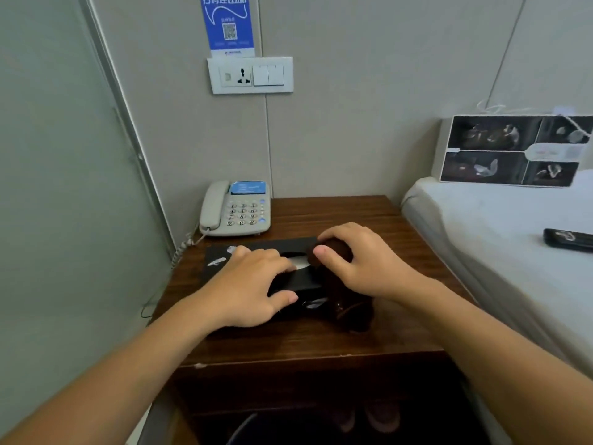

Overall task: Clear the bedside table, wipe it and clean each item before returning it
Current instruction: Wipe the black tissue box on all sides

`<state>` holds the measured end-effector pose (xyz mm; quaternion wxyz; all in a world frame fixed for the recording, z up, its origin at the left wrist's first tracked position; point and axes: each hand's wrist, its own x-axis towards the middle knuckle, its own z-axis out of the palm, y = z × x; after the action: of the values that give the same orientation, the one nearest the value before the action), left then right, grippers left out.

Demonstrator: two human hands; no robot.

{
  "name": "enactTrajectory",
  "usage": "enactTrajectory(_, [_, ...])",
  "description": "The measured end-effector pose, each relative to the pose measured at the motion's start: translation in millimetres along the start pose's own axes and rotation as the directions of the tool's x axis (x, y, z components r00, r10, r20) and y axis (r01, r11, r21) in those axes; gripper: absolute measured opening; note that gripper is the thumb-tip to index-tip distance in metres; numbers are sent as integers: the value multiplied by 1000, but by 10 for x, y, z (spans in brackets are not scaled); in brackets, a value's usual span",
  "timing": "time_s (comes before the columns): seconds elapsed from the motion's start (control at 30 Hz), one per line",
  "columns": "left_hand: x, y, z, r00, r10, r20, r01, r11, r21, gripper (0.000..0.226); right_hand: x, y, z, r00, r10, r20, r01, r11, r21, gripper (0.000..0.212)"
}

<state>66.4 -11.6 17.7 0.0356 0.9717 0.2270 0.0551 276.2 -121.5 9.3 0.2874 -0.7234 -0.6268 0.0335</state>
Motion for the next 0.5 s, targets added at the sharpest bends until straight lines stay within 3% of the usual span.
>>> enactTrajectory(0.13, [-70,-19,130,996,27,-82,-22,998,53,52,-194,60,-55,978,-56,200,65,997,-39,57])
enactTrajectory(0.23, [-110,26,205,996,45,-77,-45,999,5,54,-230,41,-97,980,-138,143,145,989,-41,55])
enactTrajectory(0.37, [-53,63,216,998,32,-57,-32,999,3,46,85,170,-406,985,-82,-154,76,996,-44,52])
enactTrajectory(0.43, [-36,49,195,998,33,-59,-31,999,25,46,205,163,-407,989,-102,-108,90,990,-106,53])
enactTrajectory(0.5, [-30,31,157,997,47,-68,-42,996,77,56,220,145,-294,986,-166,24,168,973,-159,52])
